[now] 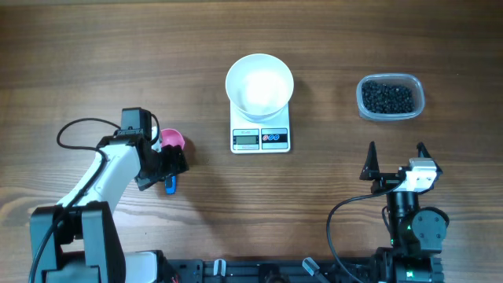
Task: Scoop item into bowl and weigh 150g on scale
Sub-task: 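Lower the left gripper and grasp the pink scoop's bowl rim, then lift the pink scoop with the left gripper toward the scale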
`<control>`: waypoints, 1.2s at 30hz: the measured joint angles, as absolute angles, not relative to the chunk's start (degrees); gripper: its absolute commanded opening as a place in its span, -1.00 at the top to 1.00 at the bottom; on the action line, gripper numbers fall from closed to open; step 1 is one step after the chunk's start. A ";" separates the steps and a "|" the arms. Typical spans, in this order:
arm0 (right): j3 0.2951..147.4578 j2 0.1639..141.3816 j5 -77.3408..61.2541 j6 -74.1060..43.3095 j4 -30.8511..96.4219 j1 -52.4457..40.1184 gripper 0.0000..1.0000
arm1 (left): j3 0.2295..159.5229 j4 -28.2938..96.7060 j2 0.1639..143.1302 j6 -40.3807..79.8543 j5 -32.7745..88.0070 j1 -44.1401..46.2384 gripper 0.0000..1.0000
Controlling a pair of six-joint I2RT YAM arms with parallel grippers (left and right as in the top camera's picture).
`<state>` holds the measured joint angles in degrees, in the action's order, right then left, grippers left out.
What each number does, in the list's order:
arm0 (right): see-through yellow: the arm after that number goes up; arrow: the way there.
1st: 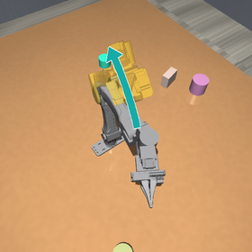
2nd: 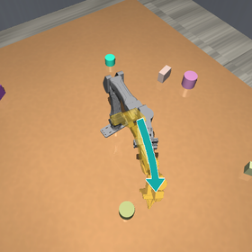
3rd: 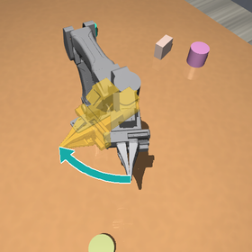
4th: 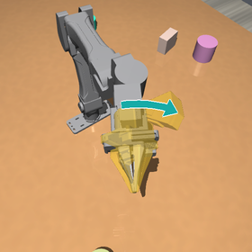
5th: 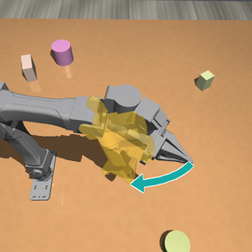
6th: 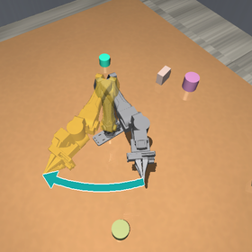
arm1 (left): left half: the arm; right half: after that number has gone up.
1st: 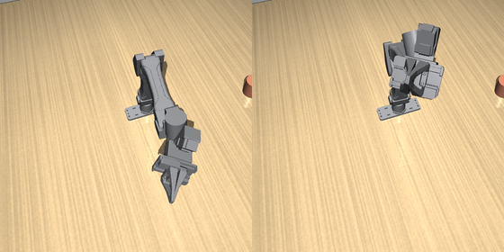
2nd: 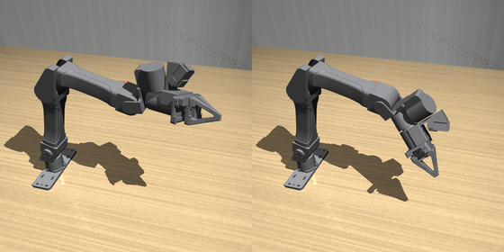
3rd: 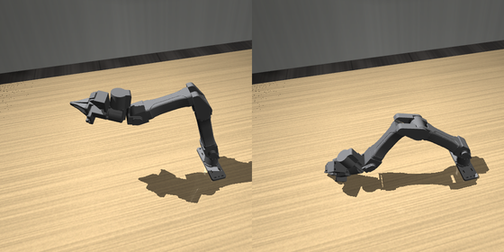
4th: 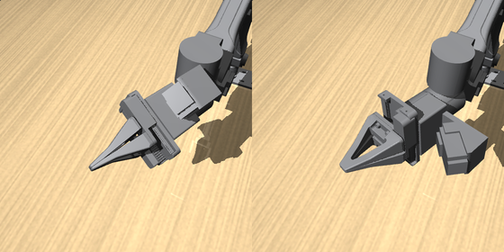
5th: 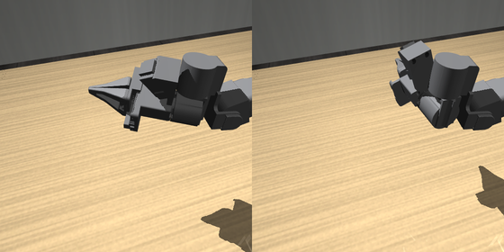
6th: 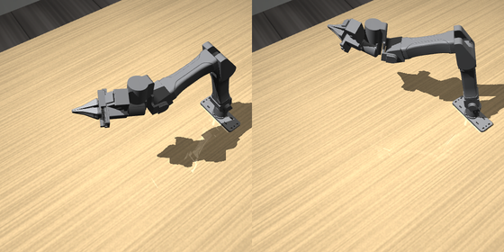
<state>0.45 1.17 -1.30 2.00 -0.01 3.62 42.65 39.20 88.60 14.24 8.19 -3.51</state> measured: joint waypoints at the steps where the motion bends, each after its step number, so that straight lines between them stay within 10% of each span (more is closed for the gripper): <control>1: 0.45 1.17 -1.30 2.00 -0.03 3.62 -1.00 | 42.70 39.24 88.71 14.46 8.19 -3.51 -0.20; 7: 0.45 1.17 -1.30 1.98 -0.03 3.62 -0.99 | 43.03 39.20 89.47 14.04 8.01 -3.51 -0.19; 21: 0.45 1.17 -1.32 1.98 -0.03 3.62 -1.00 | 43.00 38.26 90.17 14.20 11.03 -3.55 0.56; 36: 0.45 1.17 -1.30 2.00 -0.03 3.62 -0.99 | 42.85 37.04 90.85 14.04 18.41 -3.55 0.77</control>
